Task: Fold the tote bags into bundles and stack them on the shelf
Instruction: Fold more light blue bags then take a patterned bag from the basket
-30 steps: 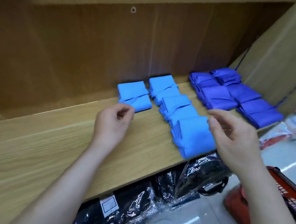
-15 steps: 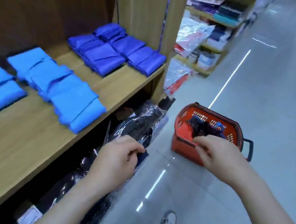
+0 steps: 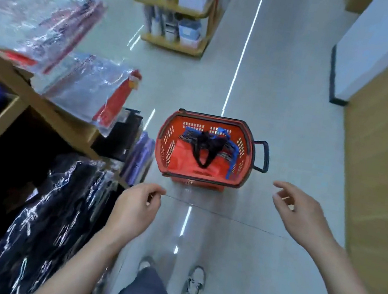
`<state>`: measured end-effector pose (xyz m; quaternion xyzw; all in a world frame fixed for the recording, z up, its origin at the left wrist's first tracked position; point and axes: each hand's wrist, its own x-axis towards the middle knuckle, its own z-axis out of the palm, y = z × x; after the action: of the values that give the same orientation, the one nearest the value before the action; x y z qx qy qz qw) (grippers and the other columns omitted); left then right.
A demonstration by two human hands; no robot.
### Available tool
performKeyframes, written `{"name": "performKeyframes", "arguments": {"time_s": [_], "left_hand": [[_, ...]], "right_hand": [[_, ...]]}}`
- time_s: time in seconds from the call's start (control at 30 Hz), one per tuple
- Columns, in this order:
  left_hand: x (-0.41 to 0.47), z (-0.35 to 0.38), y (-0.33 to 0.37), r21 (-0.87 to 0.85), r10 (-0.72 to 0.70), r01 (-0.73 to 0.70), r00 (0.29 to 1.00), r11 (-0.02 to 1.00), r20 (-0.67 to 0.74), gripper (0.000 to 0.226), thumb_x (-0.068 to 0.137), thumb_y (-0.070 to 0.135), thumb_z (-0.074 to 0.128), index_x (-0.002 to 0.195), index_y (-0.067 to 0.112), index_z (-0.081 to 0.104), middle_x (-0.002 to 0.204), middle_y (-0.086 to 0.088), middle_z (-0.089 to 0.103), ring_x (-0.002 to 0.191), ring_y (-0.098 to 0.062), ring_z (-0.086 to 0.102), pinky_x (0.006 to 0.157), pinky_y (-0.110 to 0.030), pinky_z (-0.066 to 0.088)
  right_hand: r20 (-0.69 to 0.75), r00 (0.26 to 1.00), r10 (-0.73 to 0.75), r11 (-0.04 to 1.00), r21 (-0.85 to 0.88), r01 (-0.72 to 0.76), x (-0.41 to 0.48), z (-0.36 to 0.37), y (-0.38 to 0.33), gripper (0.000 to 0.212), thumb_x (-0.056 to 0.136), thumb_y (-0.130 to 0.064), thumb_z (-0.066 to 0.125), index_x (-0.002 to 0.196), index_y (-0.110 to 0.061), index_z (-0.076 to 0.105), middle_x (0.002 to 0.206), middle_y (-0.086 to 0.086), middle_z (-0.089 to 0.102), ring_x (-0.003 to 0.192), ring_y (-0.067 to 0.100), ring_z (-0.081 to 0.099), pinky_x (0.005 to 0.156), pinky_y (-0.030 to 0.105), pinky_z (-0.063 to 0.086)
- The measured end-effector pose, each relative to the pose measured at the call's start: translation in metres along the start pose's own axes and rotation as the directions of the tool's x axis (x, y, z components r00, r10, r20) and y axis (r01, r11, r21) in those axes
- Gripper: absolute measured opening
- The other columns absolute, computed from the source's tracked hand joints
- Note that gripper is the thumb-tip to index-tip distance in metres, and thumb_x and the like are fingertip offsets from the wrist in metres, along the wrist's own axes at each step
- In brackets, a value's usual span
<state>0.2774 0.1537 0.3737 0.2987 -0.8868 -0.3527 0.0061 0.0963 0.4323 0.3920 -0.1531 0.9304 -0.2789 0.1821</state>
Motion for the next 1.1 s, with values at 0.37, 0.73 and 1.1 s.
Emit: {"name": "performKeyframes", "arguments": {"time_s": [0.37,0.73,1.1], "left_hand": [[0.243,0.081,0.006,-0.037,-0.105,0.114,0.976,0.993,0.19,0.024,0.094,0.026,0.057,0.078,0.013,0.069,0.072,0.001,0.067,0.074,-0.02,0.061,0.066,-0.032,0.042],[0.46,0.258,-0.037,0.147,-0.014,-0.055,0.903,0.988,0.43,0.026,0.087,0.015,0.052,0.106,0.02,0.069,0.111,0.002,0.069,0.107,-0.019,0.058,0.092,-0.032,0.047],[0.554,0.415,-0.071,0.352,-0.114,-0.144,0.778,0.925,0.618,0.041,0.089,0.022,0.048,0.13,0.027,0.055,0.136,0.004,0.053,0.134,-0.021,0.038,0.103,-0.049,0.027]], "right_hand": [[-0.041,0.961,0.275,0.927,0.278,-0.253,0.195,0.061,0.017,0.019,0.095,-0.021,0.056,0.111,-0.028,0.065,0.086,-0.013,0.064,0.082,-0.004,0.057,0.072,0.013,0.044],[-0.031,0.982,0.186,0.969,0.168,-0.179,0.408,0.206,0.073,0.035,0.096,-0.023,0.055,0.131,-0.02,0.056,0.121,-0.003,0.063,0.103,0.012,0.06,0.091,0.03,0.048],[0.097,0.995,0.033,0.993,0.112,-0.044,0.493,0.302,0.16,0.053,0.095,-0.015,0.052,0.146,-0.024,0.037,0.144,-0.002,0.046,0.13,0.016,0.046,0.103,0.039,0.045]]}}
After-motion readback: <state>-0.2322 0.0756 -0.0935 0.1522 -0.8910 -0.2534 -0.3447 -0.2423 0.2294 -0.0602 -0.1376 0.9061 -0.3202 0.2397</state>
